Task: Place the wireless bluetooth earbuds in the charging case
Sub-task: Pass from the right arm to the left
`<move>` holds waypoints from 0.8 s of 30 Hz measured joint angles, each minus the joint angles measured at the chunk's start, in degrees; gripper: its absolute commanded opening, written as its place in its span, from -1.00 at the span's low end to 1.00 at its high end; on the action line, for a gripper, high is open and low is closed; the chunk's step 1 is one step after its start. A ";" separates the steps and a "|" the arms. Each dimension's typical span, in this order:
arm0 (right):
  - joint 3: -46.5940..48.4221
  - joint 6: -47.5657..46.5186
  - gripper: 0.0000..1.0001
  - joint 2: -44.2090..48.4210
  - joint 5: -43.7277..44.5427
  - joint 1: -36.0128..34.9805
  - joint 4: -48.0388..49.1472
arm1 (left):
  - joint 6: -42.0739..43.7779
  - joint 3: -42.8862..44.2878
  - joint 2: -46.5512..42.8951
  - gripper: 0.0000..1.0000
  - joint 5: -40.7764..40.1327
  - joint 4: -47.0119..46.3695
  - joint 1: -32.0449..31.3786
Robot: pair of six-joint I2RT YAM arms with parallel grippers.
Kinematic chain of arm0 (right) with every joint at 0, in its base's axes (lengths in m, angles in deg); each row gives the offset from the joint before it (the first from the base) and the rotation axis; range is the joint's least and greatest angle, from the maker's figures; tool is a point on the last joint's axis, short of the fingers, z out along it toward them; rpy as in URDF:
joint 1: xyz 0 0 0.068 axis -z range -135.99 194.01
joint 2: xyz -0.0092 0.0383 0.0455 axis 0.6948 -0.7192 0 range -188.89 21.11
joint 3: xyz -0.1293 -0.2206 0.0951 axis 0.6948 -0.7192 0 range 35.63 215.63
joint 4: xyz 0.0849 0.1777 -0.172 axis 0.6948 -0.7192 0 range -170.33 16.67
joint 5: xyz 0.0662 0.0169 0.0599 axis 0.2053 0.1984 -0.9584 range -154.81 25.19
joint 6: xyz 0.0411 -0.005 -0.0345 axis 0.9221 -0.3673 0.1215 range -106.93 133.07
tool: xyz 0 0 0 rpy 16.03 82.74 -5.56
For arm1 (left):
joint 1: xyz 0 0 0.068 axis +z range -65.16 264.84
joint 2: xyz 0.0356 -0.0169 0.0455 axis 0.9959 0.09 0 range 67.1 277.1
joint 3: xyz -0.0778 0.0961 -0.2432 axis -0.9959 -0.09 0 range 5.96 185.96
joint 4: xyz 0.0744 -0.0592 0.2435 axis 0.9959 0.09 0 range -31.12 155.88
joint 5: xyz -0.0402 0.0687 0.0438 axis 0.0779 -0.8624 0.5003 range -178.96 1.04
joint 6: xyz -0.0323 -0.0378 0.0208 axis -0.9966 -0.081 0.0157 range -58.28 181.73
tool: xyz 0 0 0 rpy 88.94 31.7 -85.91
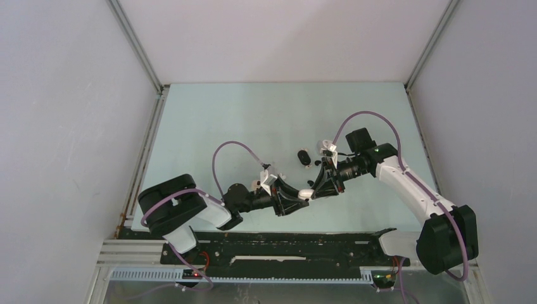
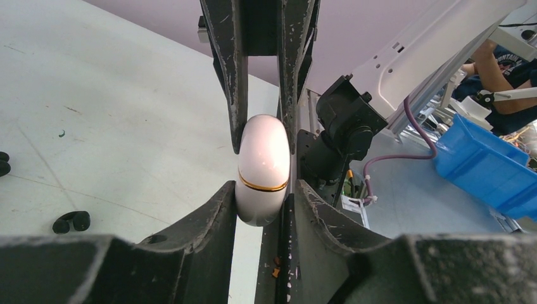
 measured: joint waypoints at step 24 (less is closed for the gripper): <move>0.00 0.24 -0.68 -1.27 0.50 -0.74 -0.07 | 0.00 0.02 0.79 -0.22 0.90 0.22 0.31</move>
